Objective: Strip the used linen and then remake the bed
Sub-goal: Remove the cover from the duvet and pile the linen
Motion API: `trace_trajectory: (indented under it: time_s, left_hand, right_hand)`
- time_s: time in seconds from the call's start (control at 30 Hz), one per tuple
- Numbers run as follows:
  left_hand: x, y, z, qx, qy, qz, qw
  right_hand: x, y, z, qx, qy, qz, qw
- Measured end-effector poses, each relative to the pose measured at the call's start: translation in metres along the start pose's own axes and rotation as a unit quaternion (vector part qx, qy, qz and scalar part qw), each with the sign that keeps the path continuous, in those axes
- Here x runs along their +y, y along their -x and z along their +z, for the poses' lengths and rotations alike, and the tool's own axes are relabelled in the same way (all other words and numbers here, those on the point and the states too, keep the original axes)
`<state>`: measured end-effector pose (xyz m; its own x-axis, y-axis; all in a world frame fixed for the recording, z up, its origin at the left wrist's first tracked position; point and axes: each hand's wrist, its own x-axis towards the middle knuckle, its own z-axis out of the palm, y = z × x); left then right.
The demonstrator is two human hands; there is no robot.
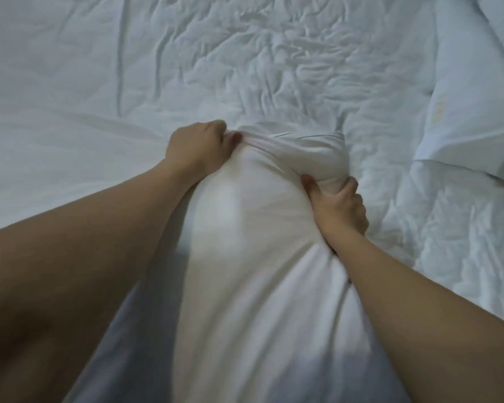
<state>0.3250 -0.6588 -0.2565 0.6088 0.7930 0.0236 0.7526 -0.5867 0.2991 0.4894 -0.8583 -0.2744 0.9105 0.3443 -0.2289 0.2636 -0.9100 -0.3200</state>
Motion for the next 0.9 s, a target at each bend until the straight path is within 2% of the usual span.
trace_trajectory:
  time_s: [0.07,0.1,0.2,0.3,0.4,0.47,0.6,0.7,0.83,0.9]
  left_hand:
    - [-0.005,-0.015,0.016,-0.049,-0.029,-0.055,0.997]
    - [-0.002,-0.021,0.021,-0.048,-0.036,-0.055,0.997]
    - [0.025,-0.028,0.022,-0.032,0.04,0.009,0.999]
    - [0.053,-0.028,0.029,-0.055,0.075,0.073,0.993]
    - [0.056,-0.043,0.035,-0.071,0.192,0.059,0.977]
    - [0.058,-0.046,0.038,-0.062,0.253,0.054,0.964]
    - [0.064,-0.018,0.068,0.004,0.192,0.035,0.981]
    - [0.067,-0.02,0.08,0.029,0.165,0.018,0.986]
    - [0.059,-0.043,0.086,0.037,0.121,0.009,0.992]
    - [0.067,-0.042,0.078,0.05,0.096,0.04,0.993]
  right_hand:
    - [-0.004,-0.013,0.006,-0.002,0.006,0.017,1.0]
    - [-0.006,-0.019,0.01,-0.007,0.005,0.025,1.0]
    - [-0.01,-0.031,0.015,-0.022,-0.021,0.016,0.999]
    - [-0.029,-0.061,0.006,-0.016,-0.08,-0.085,0.993]
    - [-0.057,-0.09,-0.012,-0.096,-0.07,-0.201,0.972]
    - [-0.055,-0.088,-0.015,-0.109,-0.044,-0.228,0.966]
    - [-0.018,-0.063,0.004,0.029,-0.006,-0.227,0.973]
    - [-0.012,-0.066,0.031,0.109,0.01,-0.253,0.961]
    - [-0.018,-0.082,0.06,0.18,0.03,-0.3,0.936]
    - [-0.011,-0.088,0.074,0.198,0.048,-0.311,0.928]
